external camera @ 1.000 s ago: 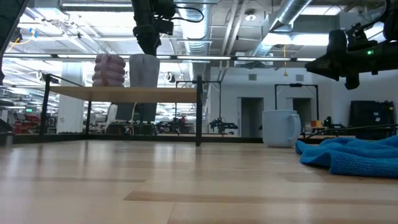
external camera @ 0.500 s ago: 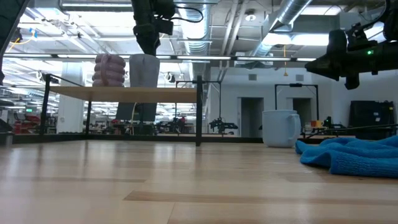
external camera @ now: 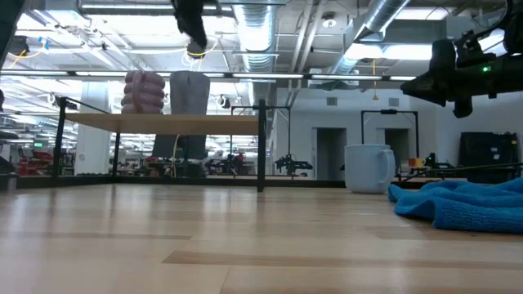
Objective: Stack small to large cups/mugs on shelf
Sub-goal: Put the blue cup on the shelf
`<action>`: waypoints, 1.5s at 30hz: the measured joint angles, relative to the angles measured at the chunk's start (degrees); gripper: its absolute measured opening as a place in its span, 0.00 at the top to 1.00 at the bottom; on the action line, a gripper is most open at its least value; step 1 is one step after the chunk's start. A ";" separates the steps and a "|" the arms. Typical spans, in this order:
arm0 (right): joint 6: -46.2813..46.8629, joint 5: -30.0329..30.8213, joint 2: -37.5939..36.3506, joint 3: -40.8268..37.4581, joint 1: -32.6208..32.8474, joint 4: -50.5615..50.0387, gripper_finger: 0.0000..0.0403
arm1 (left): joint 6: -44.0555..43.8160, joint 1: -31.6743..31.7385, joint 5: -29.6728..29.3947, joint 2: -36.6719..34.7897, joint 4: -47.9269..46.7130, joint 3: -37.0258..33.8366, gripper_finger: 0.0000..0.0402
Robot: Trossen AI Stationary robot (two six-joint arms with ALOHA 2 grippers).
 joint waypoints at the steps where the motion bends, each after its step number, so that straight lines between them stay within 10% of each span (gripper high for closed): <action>1: -0.11 -0.02 0.01 0.00 0.00 -0.10 0.77 | 0.04 0.68 3.67 -1.53 1.91 -0.26 0.55; 11: -0.46 -0.01 0.01 0.00 0.00 -1.58 0.77 | -3.23 1.51 11.37 -23.16 14.10 -14.80 0.55; 27: -0.45 -0.19 0.01 0.00 0.00 -1.72 0.77 | -17.02 -1.94 0.78 -70.55 49.56 -72.57 0.55; 45: 0.00 -0.48 -0.01 0.00 0.11 -4.08 0.77 | -26.62 -1.94 -7.05 -96.64 57.54 -103.20 0.55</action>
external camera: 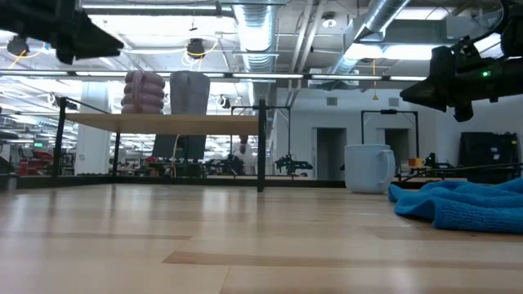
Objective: Stack small to large cups/mugs on shelf
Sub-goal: Put the blue cup on the shelf
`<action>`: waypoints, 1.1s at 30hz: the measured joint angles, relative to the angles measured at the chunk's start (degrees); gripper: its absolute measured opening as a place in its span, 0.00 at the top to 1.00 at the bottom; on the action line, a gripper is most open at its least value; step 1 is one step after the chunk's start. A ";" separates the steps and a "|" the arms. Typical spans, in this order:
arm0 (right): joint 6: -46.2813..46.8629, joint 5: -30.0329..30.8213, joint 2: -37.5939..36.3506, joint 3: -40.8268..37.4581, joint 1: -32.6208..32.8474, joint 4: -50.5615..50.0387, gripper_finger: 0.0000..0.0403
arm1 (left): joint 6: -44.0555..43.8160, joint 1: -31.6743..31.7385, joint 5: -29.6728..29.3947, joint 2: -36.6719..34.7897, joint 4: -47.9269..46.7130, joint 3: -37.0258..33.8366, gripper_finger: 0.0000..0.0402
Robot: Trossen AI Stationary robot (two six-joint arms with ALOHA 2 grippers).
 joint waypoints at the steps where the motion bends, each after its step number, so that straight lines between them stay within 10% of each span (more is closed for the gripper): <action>1: 0.01 0.02 0.00 0.00 0.00 -0.51 0.77 | -0.08 -0.02 -0.20 0.08 0.58 -0.60 0.55; 11: 0.56 -0.13 0.26 -0.02 0.00 -1.60 0.77 | 0.07 -0.20 0.34 0.31 2.20 -2.55 0.55; 20: 0.55 -0.11 0.28 0.00 0.00 -1.65 0.77 | -1.56 -0.22 20.10 0.33 2.65 -2.55 0.55; 33: 0.68 -0.07 0.28 0.00 0.00 -1.70 0.77 | -6.29 -0.66 16.00 0.33 13.46 -10.97 0.55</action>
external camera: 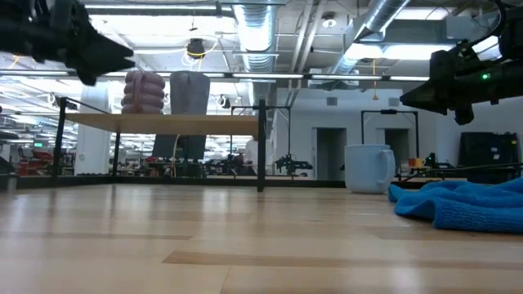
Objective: Stack small to large cups/mugs on shelf
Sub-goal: Put the blue cup on the shelf
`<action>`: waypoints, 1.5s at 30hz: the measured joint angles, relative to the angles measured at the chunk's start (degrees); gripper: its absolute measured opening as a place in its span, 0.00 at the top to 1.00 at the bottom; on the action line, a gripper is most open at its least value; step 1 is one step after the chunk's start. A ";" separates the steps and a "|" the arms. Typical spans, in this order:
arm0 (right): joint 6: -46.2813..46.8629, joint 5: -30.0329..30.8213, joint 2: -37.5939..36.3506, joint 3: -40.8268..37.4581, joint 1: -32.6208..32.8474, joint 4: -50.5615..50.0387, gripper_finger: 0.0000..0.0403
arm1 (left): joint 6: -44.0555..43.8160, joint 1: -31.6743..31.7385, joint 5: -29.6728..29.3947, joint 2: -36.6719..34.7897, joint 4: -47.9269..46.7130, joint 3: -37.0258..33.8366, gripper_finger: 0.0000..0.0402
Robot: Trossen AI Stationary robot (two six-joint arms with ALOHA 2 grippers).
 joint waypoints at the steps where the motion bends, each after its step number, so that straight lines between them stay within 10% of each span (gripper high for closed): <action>1: 0.43 0.00 0.00 0.00 0.00 0.00 0.77 | -0.20 -0.39 0.21 0.01 1.87 -1.41 0.55; 9: 0.84 0.01 0.00 0.00 0.00 -0.02 0.77 | 0.36 -7.33 0.08 0.00 5.41 -4.87 0.55; 23: 0.94 0.02 0.00 0.00 0.00 -0.02 0.77 | 1.54 -25.41 -22.54 0.11 12.16 -11.39 0.55; 45: -3.11 -8.87 4.55 8.05 1.56 -1.72 0.77 | 4.24 -28.13 -22.81 0.63 11.64 -11.41 0.55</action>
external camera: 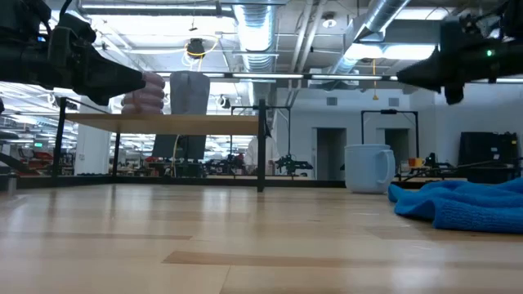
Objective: Stack small to large cups/mugs on shelf
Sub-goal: Put the blue cup on the shelf
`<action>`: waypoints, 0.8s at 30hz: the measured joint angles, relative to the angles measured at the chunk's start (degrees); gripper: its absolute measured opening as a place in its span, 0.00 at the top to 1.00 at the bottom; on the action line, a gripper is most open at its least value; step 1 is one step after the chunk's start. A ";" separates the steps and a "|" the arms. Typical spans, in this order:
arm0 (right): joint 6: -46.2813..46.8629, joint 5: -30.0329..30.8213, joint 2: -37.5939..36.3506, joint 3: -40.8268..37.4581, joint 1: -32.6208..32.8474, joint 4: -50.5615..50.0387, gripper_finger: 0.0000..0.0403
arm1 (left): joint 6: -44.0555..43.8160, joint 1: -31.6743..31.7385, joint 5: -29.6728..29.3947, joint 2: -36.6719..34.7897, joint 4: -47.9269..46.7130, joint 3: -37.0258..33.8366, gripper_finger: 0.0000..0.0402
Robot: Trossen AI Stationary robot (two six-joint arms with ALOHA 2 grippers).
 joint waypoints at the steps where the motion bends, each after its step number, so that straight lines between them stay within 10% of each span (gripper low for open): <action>1: -0.78 0.02 1.11 1.51 0.17 -1.47 0.77 | 0.00 0.00 0.02 -0.02 -0.02 0.00 0.55; 24: -20.88 1.23 51.11 36.06 3.85 -31.23 0.77 | 1.33 0.00 0.02 0.00 -0.13 -0.02 0.55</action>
